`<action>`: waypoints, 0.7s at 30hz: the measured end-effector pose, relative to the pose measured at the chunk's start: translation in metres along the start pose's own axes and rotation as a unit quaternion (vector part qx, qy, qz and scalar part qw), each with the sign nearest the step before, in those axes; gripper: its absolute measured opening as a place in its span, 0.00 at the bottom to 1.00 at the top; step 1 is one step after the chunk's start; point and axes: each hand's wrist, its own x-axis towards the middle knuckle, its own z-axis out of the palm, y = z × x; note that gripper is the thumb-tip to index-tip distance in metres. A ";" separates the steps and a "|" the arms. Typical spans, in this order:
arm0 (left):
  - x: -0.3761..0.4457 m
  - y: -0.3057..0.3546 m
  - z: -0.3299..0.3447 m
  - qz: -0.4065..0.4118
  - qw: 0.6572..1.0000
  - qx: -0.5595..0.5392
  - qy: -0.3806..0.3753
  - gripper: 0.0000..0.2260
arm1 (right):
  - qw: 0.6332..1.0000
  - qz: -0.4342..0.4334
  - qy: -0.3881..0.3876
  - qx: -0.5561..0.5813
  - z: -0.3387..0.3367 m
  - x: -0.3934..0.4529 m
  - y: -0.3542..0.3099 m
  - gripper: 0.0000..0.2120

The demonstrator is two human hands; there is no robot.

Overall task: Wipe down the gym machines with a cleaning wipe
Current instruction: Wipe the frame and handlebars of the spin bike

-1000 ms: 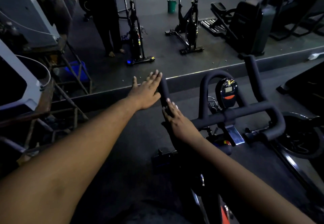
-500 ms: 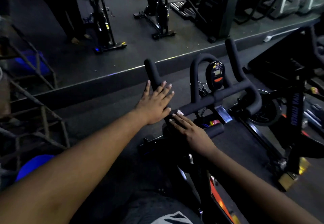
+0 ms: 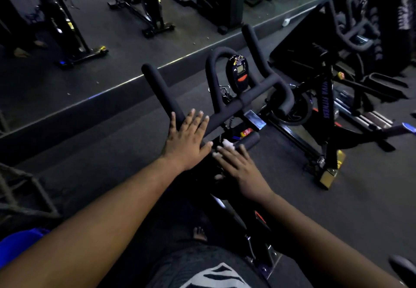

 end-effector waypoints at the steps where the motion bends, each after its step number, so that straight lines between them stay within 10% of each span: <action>1: 0.000 0.000 0.000 0.003 1.000 0.002 0.004 0.36 | 1.000 -0.021 -0.007 -0.015 0.001 -0.003 -0.006 0.28; 7: -0.001 -0.001 0.003 0.007 1.000 0.018 0.007 0.36 | 0.982 0.164 -0.012 -0.096 -0.004 -0.015 0.029 0.38; 13: -0.002 -0.002 0.002 0.008 1.000 0.018 0.010 0.38 | 0.992 0.036 -0.020 -0.118 0.009 -0.022 -0.001 0.38; 17: -0.001 -0.003 0.002 0.008 1.000 0.018 0.000 0.35 | 0.976 0.213 0.003 -0.050 -0.002 -0.014 0.026 0.32; 21: 0.000 -0.004 0.000 0.009 1.000 -0.004 0.001 0.39 | 0.999 0.034 -0.020 -0.016 0.001 -0.009 0.014 0.27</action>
